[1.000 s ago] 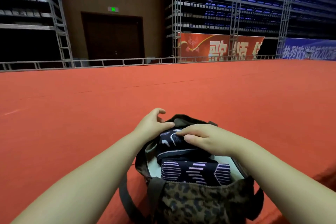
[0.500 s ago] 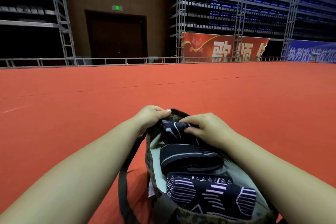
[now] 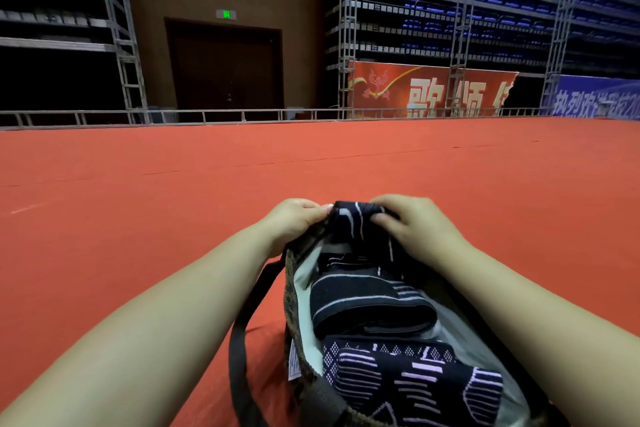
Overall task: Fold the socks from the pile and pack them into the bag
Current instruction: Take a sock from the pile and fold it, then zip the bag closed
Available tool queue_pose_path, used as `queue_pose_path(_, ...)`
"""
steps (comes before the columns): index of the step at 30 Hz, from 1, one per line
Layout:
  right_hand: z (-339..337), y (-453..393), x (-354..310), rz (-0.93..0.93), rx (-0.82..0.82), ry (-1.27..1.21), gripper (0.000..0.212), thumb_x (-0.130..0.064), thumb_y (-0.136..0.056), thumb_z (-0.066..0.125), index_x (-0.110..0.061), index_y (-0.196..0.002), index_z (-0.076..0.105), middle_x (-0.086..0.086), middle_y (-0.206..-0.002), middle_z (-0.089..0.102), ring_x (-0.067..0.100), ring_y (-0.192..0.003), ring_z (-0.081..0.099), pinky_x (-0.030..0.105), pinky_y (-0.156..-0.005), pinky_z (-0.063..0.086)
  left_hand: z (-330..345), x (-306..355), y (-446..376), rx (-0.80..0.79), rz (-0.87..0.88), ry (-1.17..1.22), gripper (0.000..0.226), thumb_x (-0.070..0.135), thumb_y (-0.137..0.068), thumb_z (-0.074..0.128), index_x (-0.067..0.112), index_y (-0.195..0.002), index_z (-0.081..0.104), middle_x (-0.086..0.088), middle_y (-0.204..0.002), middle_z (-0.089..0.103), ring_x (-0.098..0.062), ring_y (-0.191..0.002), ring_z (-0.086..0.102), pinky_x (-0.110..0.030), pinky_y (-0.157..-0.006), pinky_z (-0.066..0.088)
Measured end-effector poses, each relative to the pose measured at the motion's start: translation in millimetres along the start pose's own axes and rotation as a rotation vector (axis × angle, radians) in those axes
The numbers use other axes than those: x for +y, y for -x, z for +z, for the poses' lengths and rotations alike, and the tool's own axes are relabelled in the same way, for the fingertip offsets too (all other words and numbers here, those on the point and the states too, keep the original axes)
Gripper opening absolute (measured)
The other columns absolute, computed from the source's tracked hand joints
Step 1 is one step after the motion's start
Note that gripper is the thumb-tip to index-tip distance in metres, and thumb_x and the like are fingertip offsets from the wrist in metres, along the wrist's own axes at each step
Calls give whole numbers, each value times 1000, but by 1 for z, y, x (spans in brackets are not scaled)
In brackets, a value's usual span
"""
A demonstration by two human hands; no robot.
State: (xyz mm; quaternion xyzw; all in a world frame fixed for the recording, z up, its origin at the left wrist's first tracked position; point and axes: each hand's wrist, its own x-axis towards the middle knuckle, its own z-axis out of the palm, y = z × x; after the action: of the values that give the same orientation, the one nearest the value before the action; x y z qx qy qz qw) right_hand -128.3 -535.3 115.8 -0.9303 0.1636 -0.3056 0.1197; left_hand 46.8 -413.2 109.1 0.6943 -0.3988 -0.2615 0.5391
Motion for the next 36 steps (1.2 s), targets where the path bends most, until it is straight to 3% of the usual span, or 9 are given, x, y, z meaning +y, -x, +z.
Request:
queue_pose_path(2,-3,0,2,-104,-15,110,23,-22,-91,59,-22,-113,65,-2,-107,70,21,-102,62,34,-84,45,-1,0,0,9,-2,13,26,33,-90,61,12,-75,64,-5,-66,66,-15,-56,61,-21,-53,48)
queue_pose_path(6,9,21,0,-125,-412,33,27,-35,-93,55,-32,-118,63,-14,-114,66,6,-105,60,31,-94,45,-7,-1,2,-29,-52,54,26,33,-90,60,10,-81,68,-7,-70,69,-19,-60,64,-25,-56,51)
queue_pose_path(12,-2,30,-10,108,-881,-231,55,-60,-94,13,-44,-145,28,-30,-145,16,-6,-137,12,22,-113,6,-1,3,2,-9,-24,34,26,33,-90,61,10,-83,68,-9,-74,70,-21,-63,65,-27,-60,52)
queue_pose_path(17,22,21,-8,172,-743,65,105,-96,-56,0,-46,-145,26,-9,-158,16,18,-147,4,45,-119,5,7,7,11,19,31,-284,28,40,-90,59,14,-87,69,-2,-80,66,-18,-74,60,-28,-69,47)
queue_pose_path(21,4,24,-10,211,-542,-244,87,-78,-76,11,-28,-135,51,-3,-146,42,16,-137,34,41,-117,20,16,32,72,101,463,-481,22,32,-91,54,19,-101,69,10,-97,62,-1,-94,54,-11,-77,38)
queue_pose_path(23,-15,36,-15,171,-433,-262,72,-67,-89,16,-21,-130,54,-5,-138,49,15,-132,41,37,-115,24,23,40,114,-103,635,-489,30,40,-84,51,21,-94,72,14,-95,64,3,-95,56,-12,-83,40)
queue_pose_path(27,-52,83,-27,158,-261,-369,39,-49,-96,37,-24,-113,62,-11,-116,63,11,-113,56,35,-106,37,48,34,155,-466,385,-688,42,57,-73,56,35,-107,66,19,-100,65,6,-95,58,-20,-88,47)
queue_pose_path(32,-76,152,-29,280,-442,-321,53,-70,-64,52,-26,-87,69,-6,-81,66,17,-76,59,38,-76,44,55,23,156,-432,245,-849,16,47,-84,61,33,-77,60,7,-79,60,-10,-75,55,-30,-69,44)
queue_pose_path(36,-57,164,-26,368,-453,-390,56,-67,-62,64,-16,-84,65,-6,-75,57,10,-72,49,34,-70,35,62,21,152,-291,145,-745,26,45,-89,56,20,-85,62,6,-72,57,-4,-62,48,-22,-58,36)
